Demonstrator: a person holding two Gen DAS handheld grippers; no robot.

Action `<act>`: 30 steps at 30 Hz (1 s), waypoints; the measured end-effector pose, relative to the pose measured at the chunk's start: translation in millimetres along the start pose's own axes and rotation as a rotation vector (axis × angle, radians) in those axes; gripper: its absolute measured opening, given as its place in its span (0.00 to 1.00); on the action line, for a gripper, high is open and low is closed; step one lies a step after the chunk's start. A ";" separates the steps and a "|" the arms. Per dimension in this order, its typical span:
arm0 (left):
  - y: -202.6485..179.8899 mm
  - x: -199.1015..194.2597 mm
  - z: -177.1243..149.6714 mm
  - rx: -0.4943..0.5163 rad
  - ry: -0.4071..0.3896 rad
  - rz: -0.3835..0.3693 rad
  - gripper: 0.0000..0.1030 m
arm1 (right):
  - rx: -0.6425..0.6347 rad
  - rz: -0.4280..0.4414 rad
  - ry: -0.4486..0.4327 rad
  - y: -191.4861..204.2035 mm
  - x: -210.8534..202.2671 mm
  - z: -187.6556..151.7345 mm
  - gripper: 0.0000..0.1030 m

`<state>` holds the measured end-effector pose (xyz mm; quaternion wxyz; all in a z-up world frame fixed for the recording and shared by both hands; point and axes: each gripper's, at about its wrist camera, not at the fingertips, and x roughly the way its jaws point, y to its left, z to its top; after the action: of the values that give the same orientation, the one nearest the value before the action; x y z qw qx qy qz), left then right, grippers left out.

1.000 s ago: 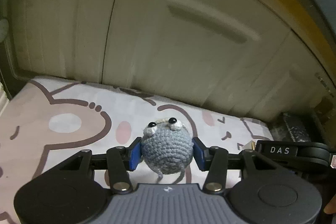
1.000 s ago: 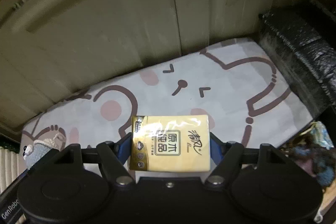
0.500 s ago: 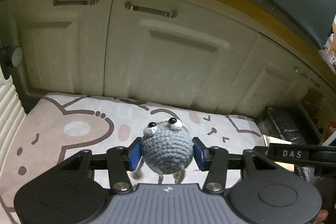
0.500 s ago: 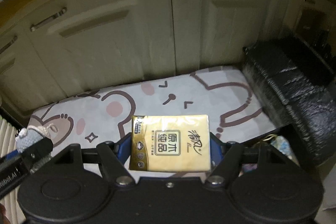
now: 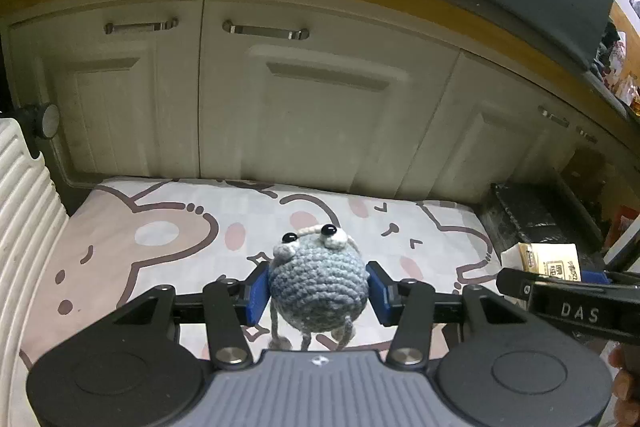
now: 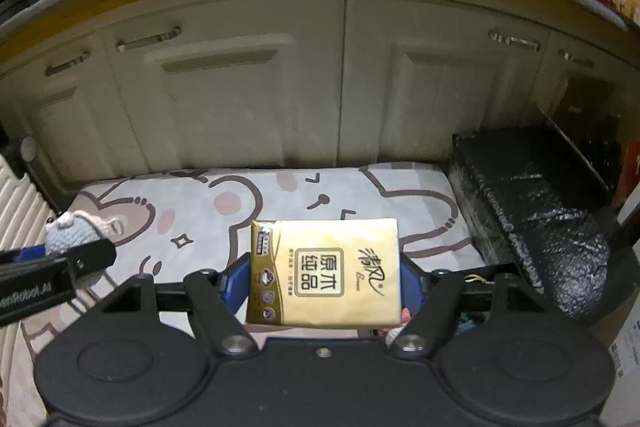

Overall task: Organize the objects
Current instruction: 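Lift the tissue pack and crochet mouse and carry them over the black box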

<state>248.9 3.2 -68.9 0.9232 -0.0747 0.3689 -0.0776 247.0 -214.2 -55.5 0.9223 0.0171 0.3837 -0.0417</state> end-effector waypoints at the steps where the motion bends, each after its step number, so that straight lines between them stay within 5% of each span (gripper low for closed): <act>1: -1.4 -2.7 -0.8 -0.002 0.000 0.000 0.49 | -0.009 0.002 -0.007 -0.2 -3.9 -1.3 0.71; 12: -23.5 -23.6 -6.8 0.019 -0.011 -0.035 0.49 | -0.031 0.026 -0.044 -26.9 -32.7 -9.0 0.71; 30: -100.2 -15.2 -20.3 0.106 0.013 -0.201 0.50 | -0.003 -0.029 -0.045 -94.7 -38.5 -11.5 0.71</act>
<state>215.1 -93.3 -53.8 0.9110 -0.0617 0.3608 -0.1900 203.3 -305.3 -36.3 0.9301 0.0093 0.3631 -0.0551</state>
